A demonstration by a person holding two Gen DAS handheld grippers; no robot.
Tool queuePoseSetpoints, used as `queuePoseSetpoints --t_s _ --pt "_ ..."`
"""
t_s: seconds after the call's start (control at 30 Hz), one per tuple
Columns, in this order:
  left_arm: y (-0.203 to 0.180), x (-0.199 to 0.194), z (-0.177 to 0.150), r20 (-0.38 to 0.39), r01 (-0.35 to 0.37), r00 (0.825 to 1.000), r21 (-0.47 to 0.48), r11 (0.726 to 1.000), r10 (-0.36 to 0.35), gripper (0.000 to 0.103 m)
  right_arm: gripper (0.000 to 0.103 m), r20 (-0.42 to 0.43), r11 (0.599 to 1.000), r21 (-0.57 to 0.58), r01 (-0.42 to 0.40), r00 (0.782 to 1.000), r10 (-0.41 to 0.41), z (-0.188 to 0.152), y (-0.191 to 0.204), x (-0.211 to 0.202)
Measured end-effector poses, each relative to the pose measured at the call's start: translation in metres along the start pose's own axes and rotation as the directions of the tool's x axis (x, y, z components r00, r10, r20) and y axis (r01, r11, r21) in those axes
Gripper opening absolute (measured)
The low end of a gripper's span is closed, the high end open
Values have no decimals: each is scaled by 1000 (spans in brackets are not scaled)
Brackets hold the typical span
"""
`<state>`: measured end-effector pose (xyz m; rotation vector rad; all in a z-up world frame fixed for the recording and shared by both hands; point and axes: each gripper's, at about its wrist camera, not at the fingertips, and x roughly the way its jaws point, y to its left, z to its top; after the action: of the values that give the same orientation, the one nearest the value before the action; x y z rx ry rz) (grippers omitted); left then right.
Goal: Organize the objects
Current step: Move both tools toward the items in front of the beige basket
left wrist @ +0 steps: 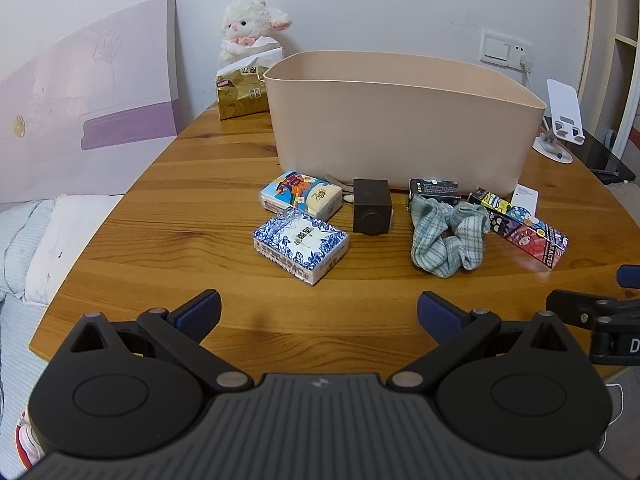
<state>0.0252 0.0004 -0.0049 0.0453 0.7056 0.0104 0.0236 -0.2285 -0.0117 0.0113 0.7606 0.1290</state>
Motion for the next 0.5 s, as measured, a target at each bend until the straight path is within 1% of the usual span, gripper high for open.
queuePoseSetpoints --t_s 0.1,0.27,0.5 --pt "0 3 3 -2 -1 1000 1 1000 1 103 103 9 1000 -14 0 1000 0 3 -1 2" --pt "-1 11 6 -14 -3 1000 5 1000 3 103 103 -2 999 -27 -31 1000 31 6 -2 11" --pt "7 24 12 -26 -26 999 -7 1000 25 103 103 4 997 -56 -45 999 45 11 -2 20"
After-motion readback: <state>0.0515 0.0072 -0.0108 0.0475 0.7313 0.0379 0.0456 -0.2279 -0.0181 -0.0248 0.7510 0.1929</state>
